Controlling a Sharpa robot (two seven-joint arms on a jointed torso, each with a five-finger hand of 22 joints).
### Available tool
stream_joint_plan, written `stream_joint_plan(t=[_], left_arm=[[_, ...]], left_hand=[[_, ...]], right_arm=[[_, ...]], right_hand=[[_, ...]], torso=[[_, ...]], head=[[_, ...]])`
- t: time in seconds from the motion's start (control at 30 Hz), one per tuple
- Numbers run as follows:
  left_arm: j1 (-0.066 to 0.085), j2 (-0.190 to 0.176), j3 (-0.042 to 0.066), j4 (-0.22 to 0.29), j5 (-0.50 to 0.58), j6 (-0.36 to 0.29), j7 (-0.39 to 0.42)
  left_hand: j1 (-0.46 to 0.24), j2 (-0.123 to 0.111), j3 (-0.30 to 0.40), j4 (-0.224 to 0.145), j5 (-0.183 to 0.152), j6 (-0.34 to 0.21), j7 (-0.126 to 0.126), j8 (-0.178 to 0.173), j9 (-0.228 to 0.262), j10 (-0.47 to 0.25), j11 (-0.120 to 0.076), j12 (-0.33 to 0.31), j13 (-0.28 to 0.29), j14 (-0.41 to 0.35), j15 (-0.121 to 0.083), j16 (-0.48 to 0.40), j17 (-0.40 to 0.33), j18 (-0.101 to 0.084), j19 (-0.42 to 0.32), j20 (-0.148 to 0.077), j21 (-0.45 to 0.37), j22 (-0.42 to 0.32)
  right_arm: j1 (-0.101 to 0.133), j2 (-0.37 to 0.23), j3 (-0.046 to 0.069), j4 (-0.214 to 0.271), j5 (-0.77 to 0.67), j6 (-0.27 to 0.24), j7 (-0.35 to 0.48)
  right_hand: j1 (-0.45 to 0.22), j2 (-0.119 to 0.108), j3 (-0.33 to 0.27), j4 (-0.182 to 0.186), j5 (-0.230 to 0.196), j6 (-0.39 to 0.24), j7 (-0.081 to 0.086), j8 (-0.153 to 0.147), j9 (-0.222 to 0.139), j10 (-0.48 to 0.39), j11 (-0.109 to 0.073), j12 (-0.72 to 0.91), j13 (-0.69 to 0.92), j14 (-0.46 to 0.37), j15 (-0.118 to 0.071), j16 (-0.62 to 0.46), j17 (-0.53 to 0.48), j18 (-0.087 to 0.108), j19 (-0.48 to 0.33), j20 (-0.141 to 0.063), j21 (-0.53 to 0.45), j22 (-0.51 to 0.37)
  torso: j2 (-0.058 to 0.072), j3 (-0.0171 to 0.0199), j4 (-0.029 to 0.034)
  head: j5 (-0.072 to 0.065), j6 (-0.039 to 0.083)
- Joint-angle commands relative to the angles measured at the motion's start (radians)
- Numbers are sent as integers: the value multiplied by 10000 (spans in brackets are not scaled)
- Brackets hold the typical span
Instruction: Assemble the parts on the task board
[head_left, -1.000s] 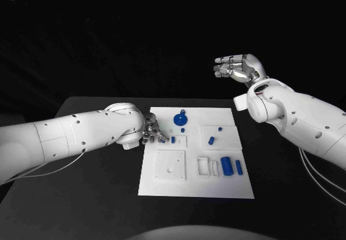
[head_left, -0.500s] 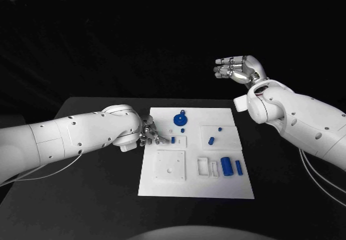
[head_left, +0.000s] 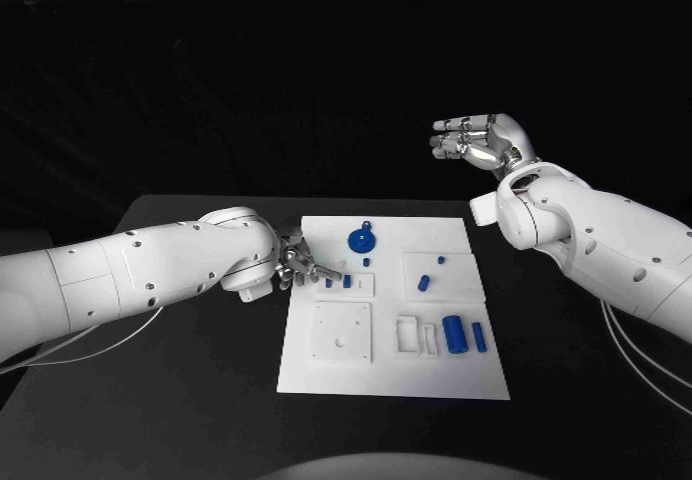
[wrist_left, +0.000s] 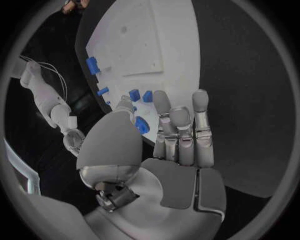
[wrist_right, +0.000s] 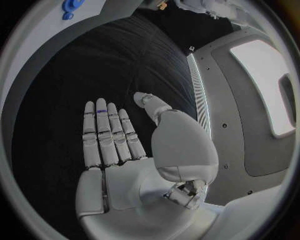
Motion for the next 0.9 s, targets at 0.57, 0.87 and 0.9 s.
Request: stream_joint_plan(t=[0.57, 0.87, 0.9], left_arm=[[84, 30, 636, 164, 371, -2374, 3999], [84, 710, 492, -585, -1418, -2802, 5747], [83, 766, 458, -646, -1609, -2799, 5803]], left_hand=[[3250, 2064, 501, -2764, 589, -921, 891, -853, -4483, -2021, 747, -3216, -1395, -1646, 664, -1328, -1519, -349, -650, 301, -2166, -757], [3810, 2047, 1614, -4337, 618, 223, 1044, -2314, -6018, -2434, 1384, -6216, -2331, -1738, 1045, -1511, -2322, 262, -809, 707, -2234, 150], [3784, 2030, 1677, -4385, 618, 196, 1043, -2317, -6019, -2494, 1411, -6235, -2340, -1730, 1047, -1507, -2357, 281, -806, 718, -2216, 204]], right_arm=[[-13, -4, 2, -36, -18, 29, 69], [-13, 71, 2, -124, -17, 102, 121], [-12, 77, 2, -127, -16, 107, 123]], right_hand=[[46, 111, -91, -11, 66, -116, 2, -62, -12, -59, 6, -54, -12, -88, -6, -41, -11, -15, -62, 7, 2, -10], [37, 115, -72, -14, 89, -122, 1, -62, -12, -65, 8, -54, -12, -97, -6, -42, -12, -15, -66, 8, 2, -10], [37, 115, -72, -14, 89, -122, 1, -62, -12, -65, 8, -54, -12, -97, -6, -42, -12, -15, -66, 8, 2, -10]], torso=[[17, -6, -7], [11, 4, 2], [15, 2, 0]], head=[[-94, 146], [-145, 180], [-146, 189]])
